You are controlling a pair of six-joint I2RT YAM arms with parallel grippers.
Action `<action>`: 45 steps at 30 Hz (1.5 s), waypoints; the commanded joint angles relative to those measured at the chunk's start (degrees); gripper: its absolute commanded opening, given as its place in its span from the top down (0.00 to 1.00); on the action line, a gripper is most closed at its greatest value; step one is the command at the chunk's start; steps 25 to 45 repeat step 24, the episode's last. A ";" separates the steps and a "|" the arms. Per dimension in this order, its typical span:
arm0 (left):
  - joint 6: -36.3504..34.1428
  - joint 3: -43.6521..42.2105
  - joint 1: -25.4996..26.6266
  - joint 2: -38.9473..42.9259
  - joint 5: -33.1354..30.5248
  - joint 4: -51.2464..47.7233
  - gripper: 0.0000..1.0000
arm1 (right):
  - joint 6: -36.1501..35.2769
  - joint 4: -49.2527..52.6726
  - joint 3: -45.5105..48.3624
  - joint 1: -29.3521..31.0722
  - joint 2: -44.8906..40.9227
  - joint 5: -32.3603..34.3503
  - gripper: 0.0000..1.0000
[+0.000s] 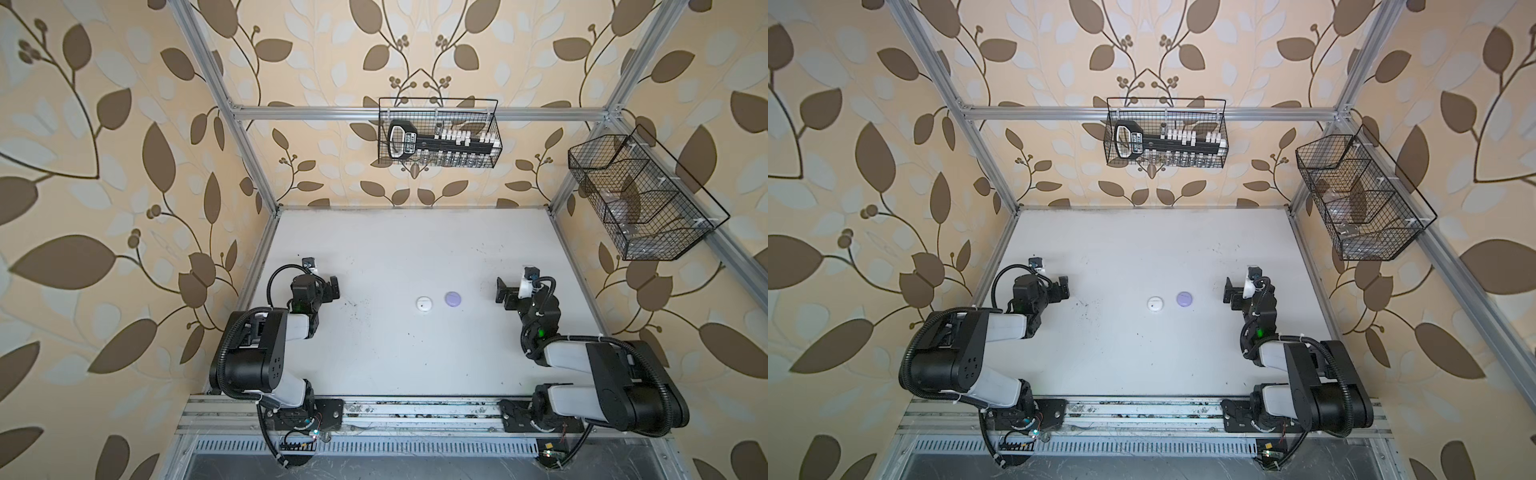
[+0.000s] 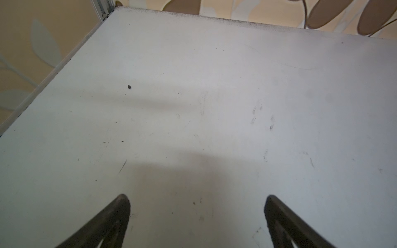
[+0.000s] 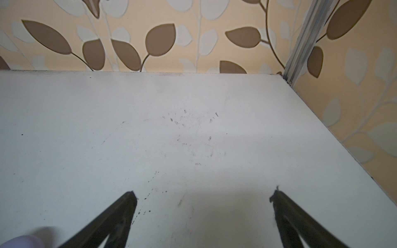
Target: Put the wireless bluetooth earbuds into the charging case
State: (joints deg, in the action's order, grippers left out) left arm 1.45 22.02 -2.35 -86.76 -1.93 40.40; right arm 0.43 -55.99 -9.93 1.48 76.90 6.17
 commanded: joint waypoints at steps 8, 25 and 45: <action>0.26 1.27 -0.54 0.45 -1.49 0.53 0.01 | -0.43 -1.57 -0.44 0.31 -0.04 0.33 0.00; 0.35 1.23 -0.55 0.56 -1.41 0.68 0.01 | -0.41 -1.74 -0.30 0.57 -0.09 0.75 0.00; 0.35 1.23 -0.55 0.56 -1.41 0.68 0.01 | -0.41 -1.74 -0.30 0.57 -0.09 0.75 0.00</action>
